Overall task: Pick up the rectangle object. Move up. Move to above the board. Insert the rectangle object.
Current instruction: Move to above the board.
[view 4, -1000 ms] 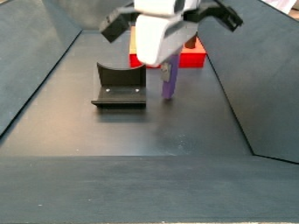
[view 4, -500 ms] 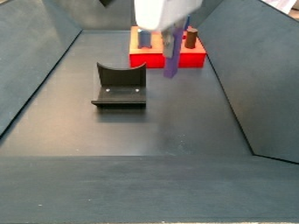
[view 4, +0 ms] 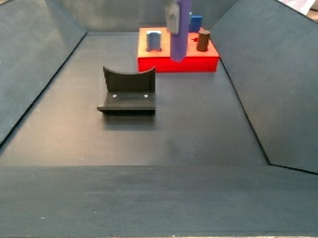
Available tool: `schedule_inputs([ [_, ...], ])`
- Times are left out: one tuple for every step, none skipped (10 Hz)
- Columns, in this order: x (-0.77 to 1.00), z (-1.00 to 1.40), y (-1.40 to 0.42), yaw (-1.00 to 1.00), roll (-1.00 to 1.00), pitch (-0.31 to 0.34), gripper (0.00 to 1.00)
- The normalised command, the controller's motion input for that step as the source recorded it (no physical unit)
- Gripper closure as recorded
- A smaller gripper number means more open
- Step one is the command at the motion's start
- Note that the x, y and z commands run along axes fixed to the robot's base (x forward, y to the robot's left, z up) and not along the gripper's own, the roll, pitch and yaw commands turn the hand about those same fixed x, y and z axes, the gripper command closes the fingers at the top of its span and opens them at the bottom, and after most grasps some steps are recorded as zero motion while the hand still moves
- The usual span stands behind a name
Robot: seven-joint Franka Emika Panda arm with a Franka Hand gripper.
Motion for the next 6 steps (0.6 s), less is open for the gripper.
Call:
schedule_inputs([
  [0.14, 1.00, 0.14, 0.00, 0.04, 0.097, 1.00],
  [0.13, 1.00, 0.13, 0.00, 0.03, 0.093, 1.00],
  [0.11, 1.00, 0.12, 0.00, 0.02, 0.092, 1.00],
  [0.10, 1.00, 0.11, -0.01, 0.02, 0.094, 1.00],
  [0.10, 1.00, 0.10, -0.01, 0.02, 0.093, 1.00],
  [0.06, 0.81, 0.07, -0.01, 0.01, 0.091, 1.00],
])
